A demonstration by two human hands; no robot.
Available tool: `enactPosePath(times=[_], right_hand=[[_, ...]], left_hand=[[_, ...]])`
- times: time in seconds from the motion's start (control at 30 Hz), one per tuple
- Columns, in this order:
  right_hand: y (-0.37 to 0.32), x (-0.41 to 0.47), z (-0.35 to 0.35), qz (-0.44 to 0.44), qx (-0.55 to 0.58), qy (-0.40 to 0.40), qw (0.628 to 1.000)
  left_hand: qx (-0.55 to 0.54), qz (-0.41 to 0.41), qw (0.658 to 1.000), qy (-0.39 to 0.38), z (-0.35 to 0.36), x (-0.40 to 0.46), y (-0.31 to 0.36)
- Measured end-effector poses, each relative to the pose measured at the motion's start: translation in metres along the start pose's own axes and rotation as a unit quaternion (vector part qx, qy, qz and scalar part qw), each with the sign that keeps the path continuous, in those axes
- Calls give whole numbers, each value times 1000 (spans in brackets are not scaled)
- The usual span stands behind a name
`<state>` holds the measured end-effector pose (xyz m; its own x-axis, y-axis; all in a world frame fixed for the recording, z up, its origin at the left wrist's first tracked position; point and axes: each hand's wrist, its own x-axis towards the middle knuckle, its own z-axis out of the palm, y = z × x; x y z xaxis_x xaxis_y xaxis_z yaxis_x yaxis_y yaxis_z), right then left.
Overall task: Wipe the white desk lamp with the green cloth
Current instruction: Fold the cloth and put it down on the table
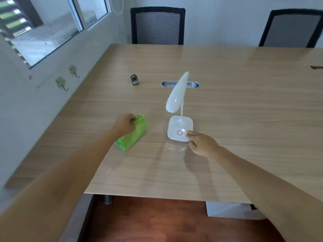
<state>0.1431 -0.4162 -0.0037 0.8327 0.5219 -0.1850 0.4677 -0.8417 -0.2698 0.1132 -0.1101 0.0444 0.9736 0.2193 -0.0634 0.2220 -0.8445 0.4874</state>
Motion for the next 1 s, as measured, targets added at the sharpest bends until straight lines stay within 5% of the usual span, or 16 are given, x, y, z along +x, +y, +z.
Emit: enactPosePath(times=[0.23, 0.47, 0.73, 0.87, 1.0], right_hand=[[-7, 5, 8, 14, 21, 53, 998], [-10, 4, 18, 22, 67, 113, 991], [-13, 1, 17, 24, 78, 118, 990], [-15, -8, 18, 17, 74, 101, 992], [-13, -18, 29, 16, 30, 92, 995]], left_hand=[[151, -11, 975, -160, -11, -12, -43], [276, 49, 955, -97, 9, -9, -48], [205, -3, 977, -49, 39, -6, -48], [157, 88, 984, -6, 55, -7, -9], [112, 158, 979, -63, 81, -18, 34]])
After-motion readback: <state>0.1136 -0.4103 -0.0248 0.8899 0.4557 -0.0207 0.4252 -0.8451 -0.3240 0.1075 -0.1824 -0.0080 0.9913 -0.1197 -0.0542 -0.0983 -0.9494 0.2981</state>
